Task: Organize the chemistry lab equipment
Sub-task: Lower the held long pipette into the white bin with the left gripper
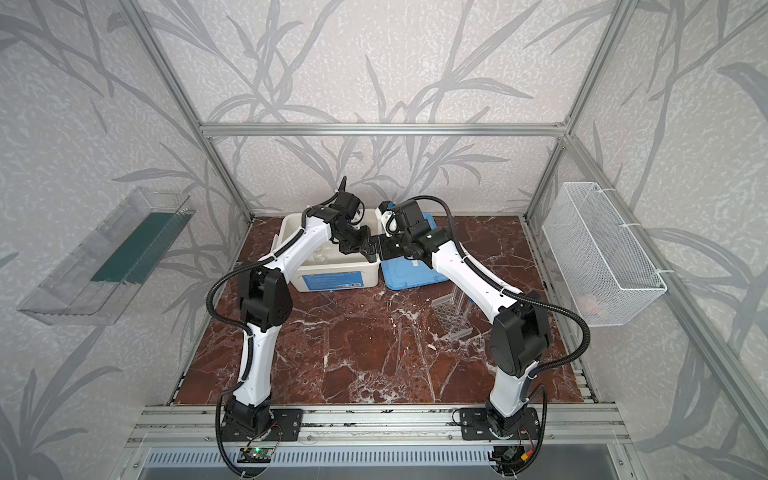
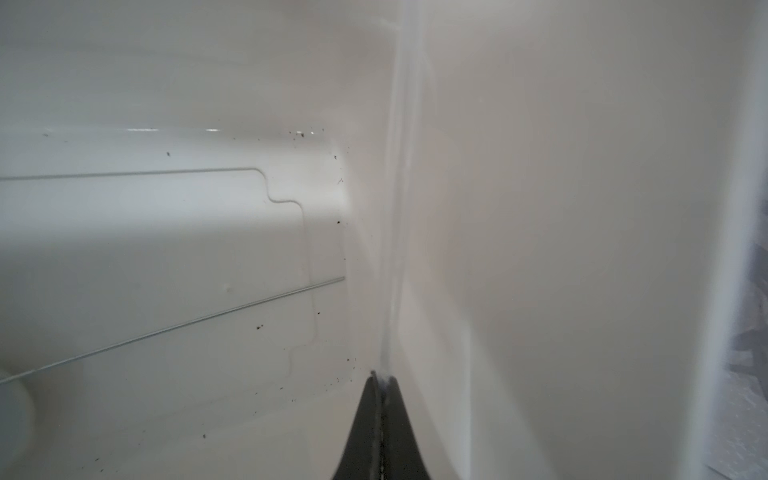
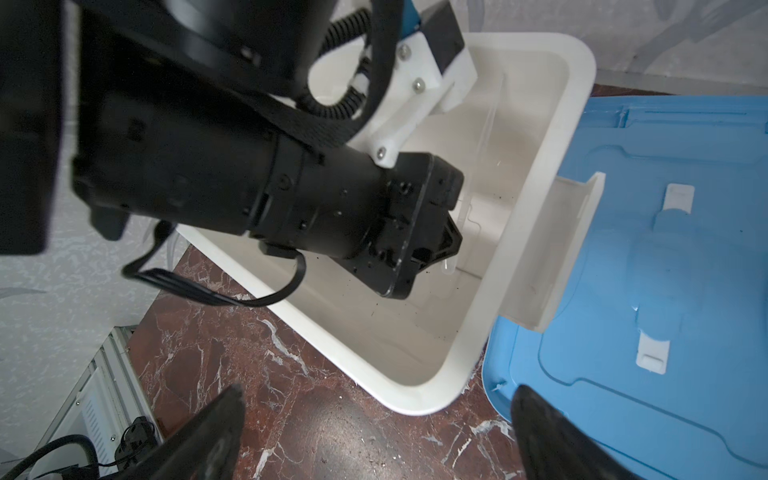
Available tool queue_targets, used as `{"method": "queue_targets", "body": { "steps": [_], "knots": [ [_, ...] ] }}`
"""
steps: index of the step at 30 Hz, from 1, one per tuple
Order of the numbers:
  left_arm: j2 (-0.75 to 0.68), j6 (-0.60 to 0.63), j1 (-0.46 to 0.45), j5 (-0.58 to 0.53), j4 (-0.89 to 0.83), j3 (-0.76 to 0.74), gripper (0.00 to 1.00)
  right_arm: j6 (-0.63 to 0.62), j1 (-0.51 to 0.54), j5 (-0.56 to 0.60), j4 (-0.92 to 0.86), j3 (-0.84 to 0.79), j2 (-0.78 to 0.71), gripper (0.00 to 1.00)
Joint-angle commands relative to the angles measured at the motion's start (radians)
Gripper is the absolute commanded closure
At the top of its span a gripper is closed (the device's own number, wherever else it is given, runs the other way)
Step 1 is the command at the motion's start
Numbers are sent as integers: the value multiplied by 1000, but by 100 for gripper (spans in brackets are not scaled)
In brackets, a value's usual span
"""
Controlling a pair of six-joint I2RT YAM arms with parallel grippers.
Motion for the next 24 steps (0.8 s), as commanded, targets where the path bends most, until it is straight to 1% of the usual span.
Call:
{"method": "queue_targets", "body": {
  "steps": [1, 6, 15, 19, 22, 24],
  "knots": [
    [35, -6, -6, 17, 17, -27, 95, -13, -6, 3, 1, 19, 4, 2],
    [62, -6, -6, 26, 38, -48, 94, -9, -5, 9, 11, 14, 19, 2],
    [104, -3, -3, 21, 81, -89, 83, 0, -5, 6, 1, 24, 42, 2],
    [115, 4, -5, 16, 73, -89, 80, 5, -3, 31, -3, 24, 48, 2],
    [101, 3, -8, -7, 80, -101, 75, 14, -4, 43, -11, 26, 56, 2],
    [100, 5, -6, -12, 81, -99, 69, 17, -3, 40, -12, 27, 59, 2]
  ]
}}
